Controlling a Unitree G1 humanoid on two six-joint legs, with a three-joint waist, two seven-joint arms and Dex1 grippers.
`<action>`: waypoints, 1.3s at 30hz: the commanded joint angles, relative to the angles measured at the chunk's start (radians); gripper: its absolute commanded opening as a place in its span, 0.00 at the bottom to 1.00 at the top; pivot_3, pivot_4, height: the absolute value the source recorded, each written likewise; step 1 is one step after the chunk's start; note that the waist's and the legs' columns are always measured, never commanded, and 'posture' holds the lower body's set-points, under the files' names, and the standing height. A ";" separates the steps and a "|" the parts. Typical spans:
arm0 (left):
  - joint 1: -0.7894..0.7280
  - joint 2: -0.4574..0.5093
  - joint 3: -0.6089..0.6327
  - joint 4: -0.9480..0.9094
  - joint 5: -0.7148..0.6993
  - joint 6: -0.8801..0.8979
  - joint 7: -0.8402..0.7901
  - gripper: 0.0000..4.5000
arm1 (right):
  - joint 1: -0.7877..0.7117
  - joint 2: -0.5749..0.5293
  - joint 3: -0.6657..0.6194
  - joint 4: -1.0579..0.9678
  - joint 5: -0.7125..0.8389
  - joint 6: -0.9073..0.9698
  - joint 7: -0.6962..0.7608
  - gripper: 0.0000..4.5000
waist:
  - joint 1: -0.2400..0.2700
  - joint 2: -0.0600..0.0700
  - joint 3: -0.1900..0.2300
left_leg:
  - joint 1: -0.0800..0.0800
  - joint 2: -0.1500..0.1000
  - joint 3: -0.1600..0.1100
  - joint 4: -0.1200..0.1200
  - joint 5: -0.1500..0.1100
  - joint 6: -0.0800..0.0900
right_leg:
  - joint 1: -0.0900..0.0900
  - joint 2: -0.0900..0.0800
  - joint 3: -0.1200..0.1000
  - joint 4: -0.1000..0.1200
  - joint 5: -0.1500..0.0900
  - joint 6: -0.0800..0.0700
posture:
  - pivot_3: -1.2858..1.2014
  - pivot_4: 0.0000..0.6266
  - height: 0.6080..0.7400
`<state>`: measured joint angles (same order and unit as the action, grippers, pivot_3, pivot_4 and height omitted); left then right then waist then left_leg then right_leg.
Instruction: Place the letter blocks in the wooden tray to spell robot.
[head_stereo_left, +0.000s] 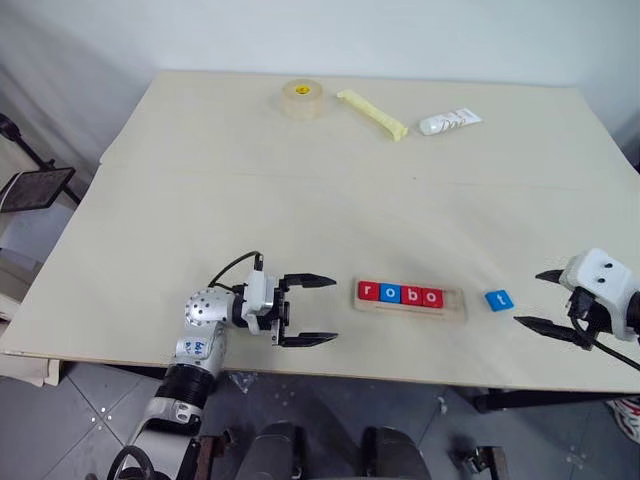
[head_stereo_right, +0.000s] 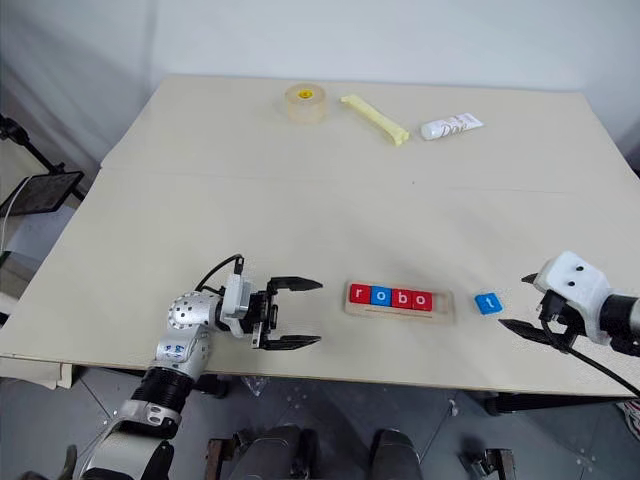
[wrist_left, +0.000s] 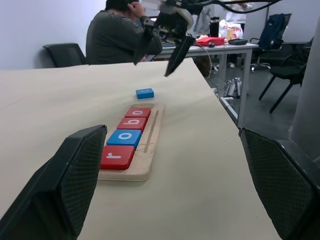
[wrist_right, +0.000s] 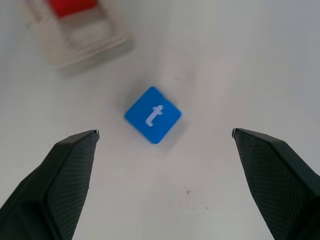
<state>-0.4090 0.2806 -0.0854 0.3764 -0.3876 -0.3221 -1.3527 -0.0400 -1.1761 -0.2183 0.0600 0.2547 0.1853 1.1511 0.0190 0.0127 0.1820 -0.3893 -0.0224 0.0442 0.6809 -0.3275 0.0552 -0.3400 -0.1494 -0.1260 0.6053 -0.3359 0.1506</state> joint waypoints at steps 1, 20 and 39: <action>0.033 0.005 0.004 -0.064 -0.007 -0.001 0.023 1.00 | -0.142 -0.018 0.103 0.158 -0.063 -0.138 0.122 0.99 | -0.001 0.000 0.000 | 0.000 0.000 0.001 0.000 0.000 0.000 | 0.000 0.000 0.000 -0.001 0.000 0.000 | 0.52 0.24 1.00; 0.136 0.042 0.007 -0.192 -0.004 0.023 0.129 1.00 | -0.604 0.127 0.390 0.713 -0.281 -0.503 0.352 0.58 | 0.002 0.000 0.000 | -0.001 0.000 -0.002 0.002 0.000 0.000 | 0.001 0.000 -0.002 -0.001 0.000 0.000 | 0.52 0.24 1.00; 0.028 0.018 -0.009 -0.080 -0.006 0.012 0.085 1.00 | -0.481 0.053 0.268 -0.020 -0.095 0.277 0.291 0.32 | 0.007 0.000 0.000 | -0.002 0.000 -0.004 0.003 0.000 -0.001 | -0.001 -0.001 -0.002 0.001 0.000 0.000 | 0.52 0.24 1.00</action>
<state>-0.3691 0.3055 -0.0915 0.2958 -0.3871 -0.2970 -1.2573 -0.5319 -1.0993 0.0695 0.1179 0.1386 0.4092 1.4469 0.0255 0.0131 0.1823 -0.3919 -0.0228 0.0396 0.6835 -0.3279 0.0542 -0.3406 -0.1501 -0.1283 0.6058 -0.3358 0.1505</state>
